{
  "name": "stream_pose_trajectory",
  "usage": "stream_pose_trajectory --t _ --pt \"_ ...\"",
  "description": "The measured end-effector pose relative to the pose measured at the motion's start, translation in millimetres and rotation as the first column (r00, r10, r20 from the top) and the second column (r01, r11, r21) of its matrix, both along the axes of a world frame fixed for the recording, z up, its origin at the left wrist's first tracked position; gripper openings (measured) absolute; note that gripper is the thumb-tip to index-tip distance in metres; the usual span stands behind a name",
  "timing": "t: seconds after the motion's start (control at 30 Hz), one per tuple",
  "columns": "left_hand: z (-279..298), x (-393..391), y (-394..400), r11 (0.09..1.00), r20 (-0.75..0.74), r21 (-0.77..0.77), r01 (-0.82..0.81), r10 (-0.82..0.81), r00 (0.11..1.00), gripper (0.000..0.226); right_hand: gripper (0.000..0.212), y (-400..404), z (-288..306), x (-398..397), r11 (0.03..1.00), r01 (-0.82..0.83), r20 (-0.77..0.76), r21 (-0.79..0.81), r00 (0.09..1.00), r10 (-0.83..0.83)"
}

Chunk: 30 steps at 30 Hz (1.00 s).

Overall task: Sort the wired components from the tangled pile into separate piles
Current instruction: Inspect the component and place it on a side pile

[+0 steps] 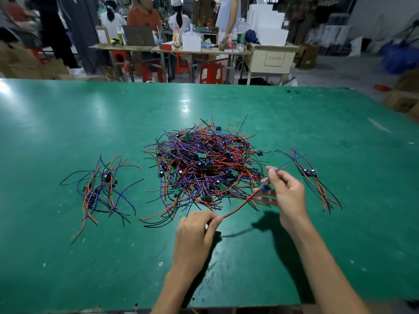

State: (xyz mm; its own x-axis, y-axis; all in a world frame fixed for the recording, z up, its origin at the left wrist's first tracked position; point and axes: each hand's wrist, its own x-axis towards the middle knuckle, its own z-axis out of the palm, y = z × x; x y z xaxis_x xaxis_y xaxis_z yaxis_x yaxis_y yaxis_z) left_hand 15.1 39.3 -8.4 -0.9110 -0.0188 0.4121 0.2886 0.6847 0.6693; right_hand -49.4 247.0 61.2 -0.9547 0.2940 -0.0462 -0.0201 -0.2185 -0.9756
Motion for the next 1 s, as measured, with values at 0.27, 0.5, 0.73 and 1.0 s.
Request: stream_pose_trajectory --t 0.27,0.5,0.73,1.0 --pt "0 -12 -10 0.814 0.237 0.52 -0.258 0.152 0.96 0.023 0.029 97 35 -103 0.619 0.107 0.081 0.778 0.96 -0.267" --pt "2 -20 -16 0.545 0.31 0.742 -0.391 0.238 0.921 0.029 0.032 103 11 -146 -0.006 -0.144 0.132 0.99 0.925 -0.355" --pt "4 -19 -16 0.577 0.275 0.751 -0.322 0.171 0.946 0.03 0.064 46 -11 -192 0.073 -0.385 0.376 0.92 0.919 0.116" --pt "5 -20 -15 0.57 0.271 0.758 -0.318 0.168 0.948 0.029 0.029 47 -44 -186 0.124 -0.262 0.266 0.957 0.964 -0.016"
